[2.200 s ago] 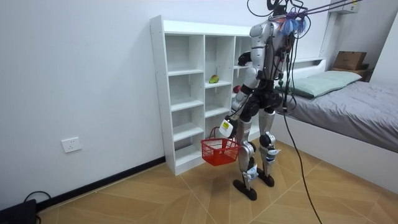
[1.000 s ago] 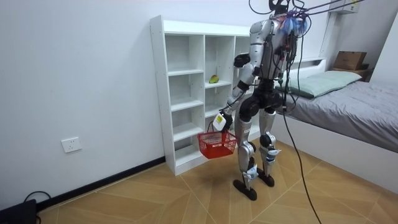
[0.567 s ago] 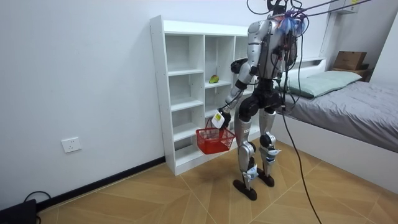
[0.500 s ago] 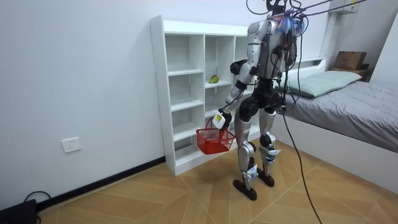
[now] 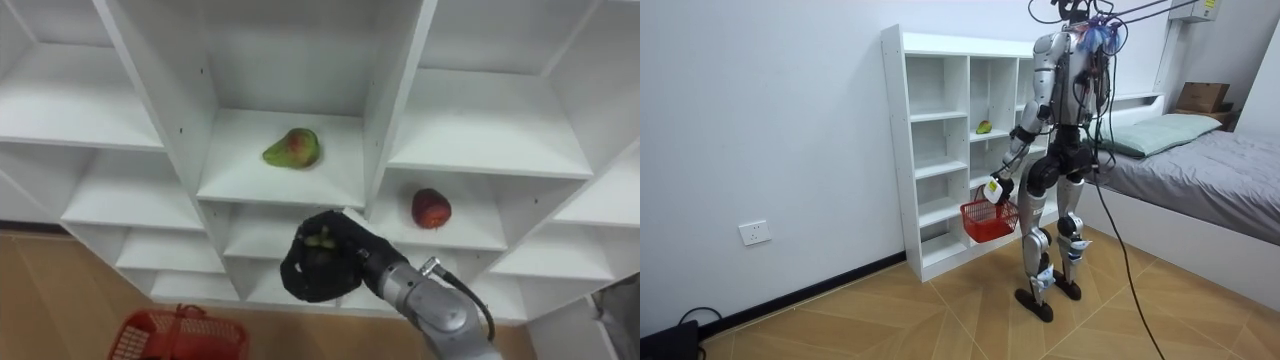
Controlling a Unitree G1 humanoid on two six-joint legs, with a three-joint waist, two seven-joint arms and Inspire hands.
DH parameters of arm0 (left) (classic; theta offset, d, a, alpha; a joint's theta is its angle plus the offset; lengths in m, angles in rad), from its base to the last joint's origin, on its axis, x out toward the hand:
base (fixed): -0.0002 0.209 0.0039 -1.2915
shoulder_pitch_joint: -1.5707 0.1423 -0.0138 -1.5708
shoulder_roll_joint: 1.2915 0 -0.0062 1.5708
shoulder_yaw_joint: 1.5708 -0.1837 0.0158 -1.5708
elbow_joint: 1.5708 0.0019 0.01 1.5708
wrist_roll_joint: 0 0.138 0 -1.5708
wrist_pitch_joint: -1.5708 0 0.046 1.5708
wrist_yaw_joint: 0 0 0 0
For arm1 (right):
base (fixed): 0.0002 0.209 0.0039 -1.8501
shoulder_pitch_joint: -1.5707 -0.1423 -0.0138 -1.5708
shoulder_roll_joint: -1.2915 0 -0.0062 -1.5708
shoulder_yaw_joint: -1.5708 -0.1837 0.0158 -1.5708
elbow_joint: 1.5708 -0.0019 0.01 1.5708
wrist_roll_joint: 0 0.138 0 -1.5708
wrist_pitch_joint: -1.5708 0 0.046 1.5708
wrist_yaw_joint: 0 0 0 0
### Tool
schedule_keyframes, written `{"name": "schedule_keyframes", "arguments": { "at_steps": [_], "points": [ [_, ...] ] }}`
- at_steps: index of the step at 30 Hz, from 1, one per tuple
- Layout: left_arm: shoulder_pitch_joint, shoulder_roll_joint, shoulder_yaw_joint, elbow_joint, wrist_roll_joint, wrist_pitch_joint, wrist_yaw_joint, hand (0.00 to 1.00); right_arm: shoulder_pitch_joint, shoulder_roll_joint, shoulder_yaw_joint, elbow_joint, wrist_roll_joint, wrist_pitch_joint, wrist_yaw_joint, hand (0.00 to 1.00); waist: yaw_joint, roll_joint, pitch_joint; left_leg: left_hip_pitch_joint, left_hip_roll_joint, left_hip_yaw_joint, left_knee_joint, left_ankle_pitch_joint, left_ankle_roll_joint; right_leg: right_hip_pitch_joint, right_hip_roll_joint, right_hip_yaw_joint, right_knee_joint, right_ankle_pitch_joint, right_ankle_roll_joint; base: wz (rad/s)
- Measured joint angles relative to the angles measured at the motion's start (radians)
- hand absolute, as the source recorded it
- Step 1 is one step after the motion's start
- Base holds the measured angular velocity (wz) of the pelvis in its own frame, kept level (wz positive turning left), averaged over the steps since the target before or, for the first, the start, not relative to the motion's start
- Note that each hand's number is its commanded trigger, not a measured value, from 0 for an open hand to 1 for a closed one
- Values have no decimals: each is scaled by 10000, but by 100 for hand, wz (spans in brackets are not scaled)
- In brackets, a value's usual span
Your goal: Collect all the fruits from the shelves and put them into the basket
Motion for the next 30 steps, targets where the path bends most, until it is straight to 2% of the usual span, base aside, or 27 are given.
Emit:
{"name": "schedule_keyframes", "arguments": {
  "at_steps": [5,8,10,14,22,28,30],
  "points": [
    [-79,-249,-70,-132,6,-143,53,100,-174,192,256,1467,432,-15,-338,100,13,91,30,-530,-1,7,189,48,-7,-592,-18,-22,192,1,-2,1],
    [-354,-343,-429,-133,-51,-179,90,100,-463,229,440,2267,949,-191,-495,100,-94,110,38,-919,-3,-116,341,73,8,-843,-66,-266,212,4,-7,19],
    [-687,-469,-689,49,-83,-298,119,100,-810,414,489,3126,1227,-211,-717,100,-64,129,51,-1026,-15,-170,350,106,29,-925,-111,-340,224,5,-8,11],
    [-821,-653,-891,48,-90,-313,121,100,-1165,693,535,4209,1829,-239,-918,100,-44,173,77,-1098,-25,-129,317,108,40,-967,-129,-382,233,5,-6,1],
    [-993,-919,-1170,-262,-103,-322,-95,100,-1342,926,523,4802,3314,-288,-1152,100,-73,221,68,-1492,-91,-125,355,197,42,-1417,-160,-441,330,6,-7,1],
    [-988,-961,-1302,-473,-76,-326,-246,100,-1344,1089,792,5396,4573,-327,-1314,100,-61,239,75,-1366,-93,-41,328,205,49,-1327,-162,-295,318,5,-7,-3],
    [-987,-963,-1354,-501,-40,-344,-254,100,-1348,1153,786,5537,4760,-326,-1311,100,-49,278,100,-1388,-90,-41,333,205,49,-1354,-167,-287,329,6,-7,0]
  ]
}}
